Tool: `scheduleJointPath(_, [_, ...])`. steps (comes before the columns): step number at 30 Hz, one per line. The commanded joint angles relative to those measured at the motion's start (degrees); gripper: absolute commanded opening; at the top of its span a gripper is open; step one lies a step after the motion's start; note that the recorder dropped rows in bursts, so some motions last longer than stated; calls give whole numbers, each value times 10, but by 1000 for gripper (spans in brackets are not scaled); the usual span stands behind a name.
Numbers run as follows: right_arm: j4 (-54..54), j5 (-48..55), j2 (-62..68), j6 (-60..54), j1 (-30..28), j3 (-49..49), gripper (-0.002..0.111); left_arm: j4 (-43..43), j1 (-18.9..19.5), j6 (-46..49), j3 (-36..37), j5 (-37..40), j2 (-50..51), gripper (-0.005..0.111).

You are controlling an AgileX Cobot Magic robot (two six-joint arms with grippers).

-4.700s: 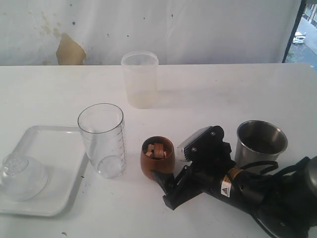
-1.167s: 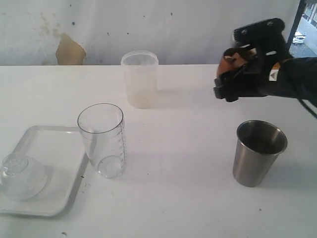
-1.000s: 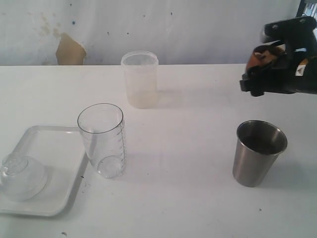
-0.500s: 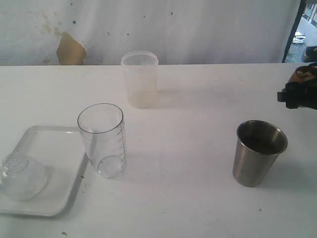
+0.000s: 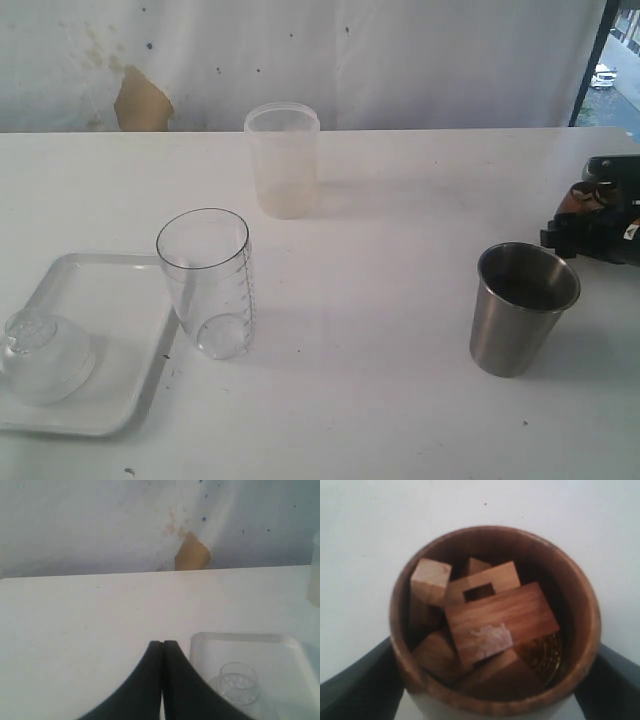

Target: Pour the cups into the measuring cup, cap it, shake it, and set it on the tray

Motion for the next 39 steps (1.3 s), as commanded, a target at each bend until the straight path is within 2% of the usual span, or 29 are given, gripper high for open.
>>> scheduleJointPath(1, [-6, 15, 8, -6, -3, -5, 0, -4, -3, 0, 1, -3, -2, 0])
scheduleJointPath(5, [-6, 15, 7, -6, -3, -5, 1, -4, -3, 0, 1, -3, -2, 0])
scheduleJointPath(8, [-10, 21, 7, -6, -3, -5, 10, -4, -3, 0, 1, -3, -2, 0])
scheduleJointPath(11, [-22, 23, 7, -6, -3, -2, 31, -4, -3, 0, 1, -3, -2, 0])
scheduleJointPath(15, [-21, 25, 7, -1, -3, -1, 69, -4, -3, 0, 1, -3, -2, 0])
scheduleJointPath(18, [-21, 31, 7, -1, -3, -1, 84, -4, -3, 0, 1, -3, -2, 0])
scheduleJointPath(26, [-19, 29, 7, -1, -3, 2, 86, -4, -3, 0, 1, -3, -2, 0])
scheduleJointPath(33, [41, -226, 17, -33, -6, 84, 86, -4, -3, 0, 1, -3, -2, 0])
scheduleJointPath(39, [91, -275, 39, -47, -6, 94, 86, -4, -3, 0, 1, -3, -2, 0])
